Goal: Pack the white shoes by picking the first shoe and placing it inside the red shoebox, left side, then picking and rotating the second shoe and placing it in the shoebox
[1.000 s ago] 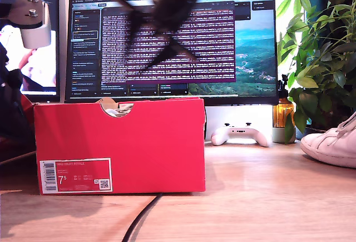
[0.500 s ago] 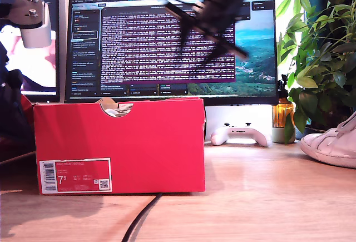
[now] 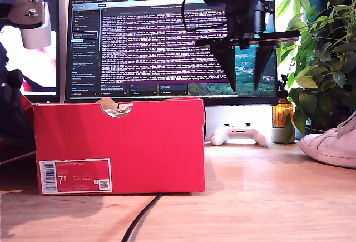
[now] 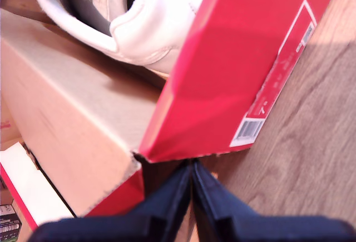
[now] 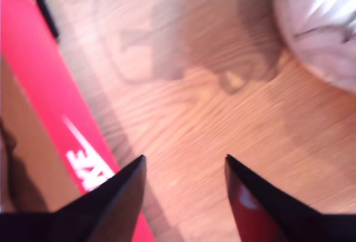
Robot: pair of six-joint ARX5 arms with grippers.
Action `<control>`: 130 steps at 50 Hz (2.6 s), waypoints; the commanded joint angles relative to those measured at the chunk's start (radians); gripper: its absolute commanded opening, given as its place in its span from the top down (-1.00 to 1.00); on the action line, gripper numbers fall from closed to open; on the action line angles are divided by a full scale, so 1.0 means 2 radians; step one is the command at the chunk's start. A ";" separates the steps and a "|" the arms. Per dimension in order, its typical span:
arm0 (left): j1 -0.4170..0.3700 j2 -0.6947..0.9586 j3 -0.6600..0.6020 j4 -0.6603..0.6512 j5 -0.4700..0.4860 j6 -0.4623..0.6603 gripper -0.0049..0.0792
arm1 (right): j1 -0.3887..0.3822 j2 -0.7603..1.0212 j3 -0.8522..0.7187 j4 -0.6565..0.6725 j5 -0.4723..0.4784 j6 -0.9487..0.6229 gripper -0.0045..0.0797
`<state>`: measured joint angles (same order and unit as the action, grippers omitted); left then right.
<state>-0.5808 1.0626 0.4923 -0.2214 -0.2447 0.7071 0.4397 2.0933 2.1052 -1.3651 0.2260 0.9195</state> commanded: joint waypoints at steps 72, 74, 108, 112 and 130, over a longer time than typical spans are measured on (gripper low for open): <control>-0.002 0.002 0.003 0.003 0.001 -0.002 0.93 | -0.144 -0.361 -0.498 0.052 0.069 0.208 -0.13; -0.002 0.002 0.003 0.003 0.001 -0.002 0.93 | -0.147 -0.361 -0.503 0.059 0.068 0.208 -0.13; -0.002 0.002 0.003 0.003 0.001 -0.002 0.93 | -0.219 -0.349 -0.590 0.197 0.028 0.168 -0.04; -0.002 0.002 0.003 0.003 0.001 -0.002 0.93 | -0.223 -0.347 -0.604 0.210 0.028 0.170 0.17; -0.002 0.002 0.003 0.003 0.001 -0.002 0.93 | -0.231 -0.345 -0.607 0.256 0.042 0.050 0.91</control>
<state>-0.5808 1.0626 0.4923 -0.2230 -0.2443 0.7071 -0.0219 1.3907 0.8917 -0.8776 0.3084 1.0847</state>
